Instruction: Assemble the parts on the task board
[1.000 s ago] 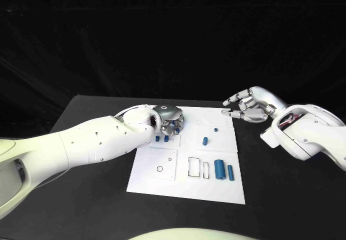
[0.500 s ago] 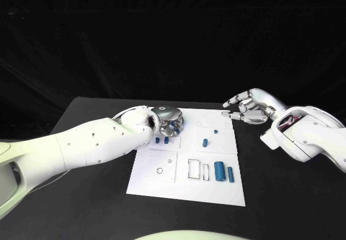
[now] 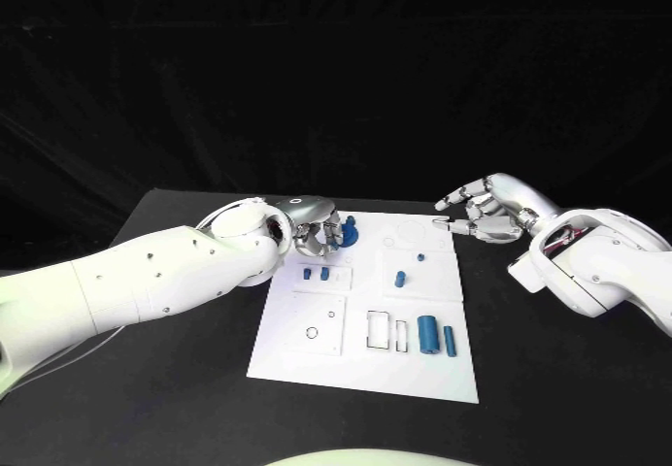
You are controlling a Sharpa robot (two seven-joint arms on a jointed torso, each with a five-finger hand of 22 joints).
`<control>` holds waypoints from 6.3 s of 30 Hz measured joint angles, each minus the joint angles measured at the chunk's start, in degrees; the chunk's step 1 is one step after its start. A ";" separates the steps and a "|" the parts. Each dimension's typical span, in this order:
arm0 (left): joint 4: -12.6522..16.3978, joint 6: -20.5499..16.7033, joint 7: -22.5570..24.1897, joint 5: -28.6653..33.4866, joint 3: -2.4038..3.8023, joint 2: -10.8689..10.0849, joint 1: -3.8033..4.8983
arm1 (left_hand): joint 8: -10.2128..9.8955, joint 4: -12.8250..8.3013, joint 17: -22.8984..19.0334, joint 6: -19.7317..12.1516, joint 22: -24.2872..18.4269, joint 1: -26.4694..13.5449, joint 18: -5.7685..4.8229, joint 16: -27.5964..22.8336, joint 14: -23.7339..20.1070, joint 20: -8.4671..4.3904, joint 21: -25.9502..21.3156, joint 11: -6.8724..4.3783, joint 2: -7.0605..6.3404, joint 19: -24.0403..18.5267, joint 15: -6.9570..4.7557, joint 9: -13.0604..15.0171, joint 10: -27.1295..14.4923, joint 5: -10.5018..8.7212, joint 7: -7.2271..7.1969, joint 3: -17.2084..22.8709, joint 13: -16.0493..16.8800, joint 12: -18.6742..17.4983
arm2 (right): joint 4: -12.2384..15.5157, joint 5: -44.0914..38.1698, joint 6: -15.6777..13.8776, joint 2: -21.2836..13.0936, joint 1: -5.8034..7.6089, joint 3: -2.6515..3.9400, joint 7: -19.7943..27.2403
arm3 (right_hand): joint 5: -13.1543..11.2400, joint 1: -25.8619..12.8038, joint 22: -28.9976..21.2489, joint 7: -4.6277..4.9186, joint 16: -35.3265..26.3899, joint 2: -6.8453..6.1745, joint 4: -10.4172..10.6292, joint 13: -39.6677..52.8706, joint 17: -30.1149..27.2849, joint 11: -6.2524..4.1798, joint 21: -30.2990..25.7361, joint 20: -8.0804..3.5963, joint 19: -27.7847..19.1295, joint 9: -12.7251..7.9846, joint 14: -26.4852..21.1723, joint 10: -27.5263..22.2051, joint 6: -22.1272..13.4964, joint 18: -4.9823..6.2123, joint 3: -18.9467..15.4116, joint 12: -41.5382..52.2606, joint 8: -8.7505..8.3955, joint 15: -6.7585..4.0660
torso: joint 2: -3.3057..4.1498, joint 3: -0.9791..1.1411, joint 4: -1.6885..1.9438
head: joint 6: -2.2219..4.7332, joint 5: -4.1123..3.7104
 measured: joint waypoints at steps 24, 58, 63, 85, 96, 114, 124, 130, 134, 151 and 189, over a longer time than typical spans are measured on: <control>-0.82 0.90 -1.20 2.26 0.00 -1.60 -0.06 | -0.37 0.00 -0.15 0.24 0.09 -0.47 0.00 0.00 0.00 0.00 0.19 -0.01 -0.47 0.00 0.00 0.05 0.00 0.00 0.06 -0.01 0.15 -0.34 | -0.02 0.00 0.01 0.14 0.00 0.00 0.00 | 0.00 -0.23 0.00 0.00 0.00 0.22 0.00 0.02 -0.01 0.00 0.00 0.00 0.00 0.01 0.00 0.00 0.00 0.00 0.00 0.00 0.00 0.00 | 0.11 -0.03 -0.16 | -0.44 0.47; -2.00 4.12 -1.52 2.48 -0.20 -0.84 -0.51 | -0.38 -0.17 -0.71 0.20 -0.19 -0.83 0.01 0.00 0.00 0.00 0.19 0.20 -0.84 -0.01 0.00 0.01 0.20 -0.21 0.03 -0.18 0.23 -0.78 | -0.02 0.00 0.01 0.04 0.00 0.00 0.00 | 0.00 -0.22 0.00 0.00 0.00 0.22 -0.01 0.00 -0.02 0.00 0.00 0.00 0.00 0.02 0.00 0.00 0.00 0.00 0.01 0.00 0.00 0.00 | 0.05 0.00 -0.15 | -0.96 0.47; -1.99 4.28 -1.53 2.50 -0.19 -0.89 -0.51 | -0.39 -0.17 -0.97 0.19 -0.19 -0.83 0.01 0.00 0.00 0.00 0.19 0.20 -0.84 0.00 0.00 -0.03 0.20 -0.21 0.02 -0.18 0.23 -0.78 | -0.03 0.00 0.01 0.04 0.00 0.00 0.00 | 0.00 -0.22 0.00 0.00 0.00 0.22 -0.01 0.00 -0.03 0.00 0.00 0.00 0.00 0.02 0.00 0.00 0.00 0.01 0.01 0.00 0.00 0.00 | 0.06 0.00 -0.16 | -0.99 0.47; -2.73 5.42 -1.90 2.65 -0.37 -0.64 -0.56 | -3.99 -0.31 -1.98 -2.79 -1.00 -2.35 0.01 0.00 -0.41 0.62 -0.38 0.63 -1.26 -0.63 0.41 -1.35 -0.23 -0.18 1.14 -0.03 0.09 -3.21 | -0.06 0.00 0.01 0.04 0.00 0.00 0.00 | 0.00 -0.22 0.00 0.00 0.00 0.22 -0.01 -0.01 -0.03 0.00 0.00 0.00 0.00 -0.02 0.00 0.00 0.00 0.01 0.01 0.00 0.00 0.00 | 0.05 0.00 -0.20 | -0.96 0.42; -2.83 5.49 -2.20 2.71 -0.37 -0.72 -0.56 | -4.33 -0.31 -2.04 -3.21 -1.24 -2.33 0.01 0.00 -0.60 0.83 -0.38 0.84 -1.28 -0.83 0.60 -1.53 -0.02 -0.18 1.55 -0.03 0.10 -3.49 | -0.07 0.00 0.01 0.02 -0.01 0.00 0.00 | 0.00 -0.22 0.00 0.00 0.00 0.22 -0.01 0.01 -0.03 0.00 0.00 0.00 0.00 -0.01 0.00 0.00 0.00 0.00 0.01 0.00 0.00 0.00 | 0.04 -0.03 -0.16 | -0.86 0.32; -2.63 0.98 -2.05 3.11 -0.03 -3.74 -0.55 | -4.79 -0.43 -2.82 -6.82 -4.40 -3.08 0.02 0.00 -0.39 0.82 -2.77 1.04 -2.03 -2.68 0.81 -2.88 -0.23 -0.18 0.98 0.59 0.08 -4.77 | -2.86 -5.03 1.66 0.65 -0.15 0.00 -1.53 | -1.05 7.98 -7.04 -0.29 -9.32 -0.39 -0.19 -47.04 -5.82 0.14 -12.14 -0.30 -4.22 -0.95 -0.03 -17.17 3.36 1.79 5.77 -51.61 0.46 -0.20 | -0.07 -0.08 -0.20 | 0.03 -0.48; 1.32 -7.59 1.51 20.62 0.29 -9.19 0.16 | -3.11 -1.64 -3.27 -2.96 -13.94 -1.78 1.37 0.00 -0.61 0.65 -10.07 1.23 -0.73 -8.88 1.03 -2.34 0.39 -0.18 1.55 3.06 0.40 -5.03 | -2.88 -23.10 7.84 2.33 -1.01 -0.13 -7.09 | -6.78 9.28 -5.82 -0.67 -10.33 -2.50 -0.73 -58.13 -6.16 0.44 -11.32 -0.72 -2.95 -1.70 0.20 -13.64 6.16 1.79 12.76 -63.09 -1.90 -0.43 | -0.14 -0.04 -0.20 | 1.35 -3.86; 4.59 -14.45 7.94 42.35 0.28 -12.02 0.25 | -3.11 -1.86 -7.06 -2.95 -20.26 -2.47 2.80 -1.62 -2.36 0.88 -15.27 1.27 -0.12 -12.64 1.29 -2.60 0.36 -0.18 1.56 3.28 0.39 -5.43 | -3.38 -32.53 10.98 4.38 -1.64 -0.26 -11.21 | -7.58 7.67 -5.58 -0.58 -10.33 -4.12 -0.32 -60.86 -5.56 0.83 -11.32 -0.52 -2.75 -1.97 -0.02 -13.52 6.32 1.79 13.78 -65.79 -2.79 -0.20 | -0.12 -0.07 -0.08 | 1.45 -5.10; 5.96 -15.17 13.38 55.73 -0.01 -13.07 0.27 | -3.60 -1.62 -28.39 -3.54 -25.22 -4.03 3.19 -15.96 -11.15 1.21 -19.85 2.04 1.01 -15.27 1.62 -2.94 -0.66 -0.18 2.13 3.04 0.39 -5.98 | -4.15 -36.51 11.15 5.73 -2.18 -0.42 -12.98 | -8.11 7.54 -5.62 -0.83 -9.95 -4.24 -0.71 -61.94 -5.07 1.11 -11.87 -0.51 -2.75 -1.97 -0.02 -14.14 6.57 1.79 14.18 -66.95 -3.00 -0.20 | -0.05 -0.09 -0.05 | 1.38 -5.54; 10.87 -8.72 26.57 80.70 -0.42 -14.08 0.26 | -3.60 -1.57 -31.86 -3.60 -27.80 -6.40 4.05 -19.00 -11.59 1.53 -22.67 2.35 1.14 -15.68 1.75 -3.10 -1.55 -0.18 2.18 0.27 0.23 -5.99 | -6.13 -42.20 10.46 9.83 -4.12 -0.55 -15.42 | -8.11 7.55 -2.48 -0.68 -7.04 -4.24 -1.55 -63.15 -1.93 1.12 -7.48 -0.23 -0.75 -2.04 0.12 -13.80 7.24 1.79 15.64 -67.02 -3.44 -0.06 | 0.00 -0.14 0.02 | 0.74 -5.92; 11.30 -6.55 28.26 83.88 -0.43 -14.16 0.27 | -3.82 -1.10 -33.57 -4.43 -29.49 -9.50 4.03 -20.21 -11.25 1.75 -24.92 2.47 1.05 -15.46 2.09 -3.45 -2.48 0.17 2.58 -3.83 -0.01 -5.99 | -9.98 -42.69 11.09 13.13 -5.48 -0.34 -15.43 | -6.77 8.45 1.26 -1.67 -5.54 -2.55 -5.59 -64.69 -0.19 -0.12 -3.49 -0.42 0.83 -1.17 -0.11 -8.87 11.30 1.79 20.05 -67.22 -2.87 -0.30 | -0.13 -0.03 -0.05 | -0.62 -5.73</control>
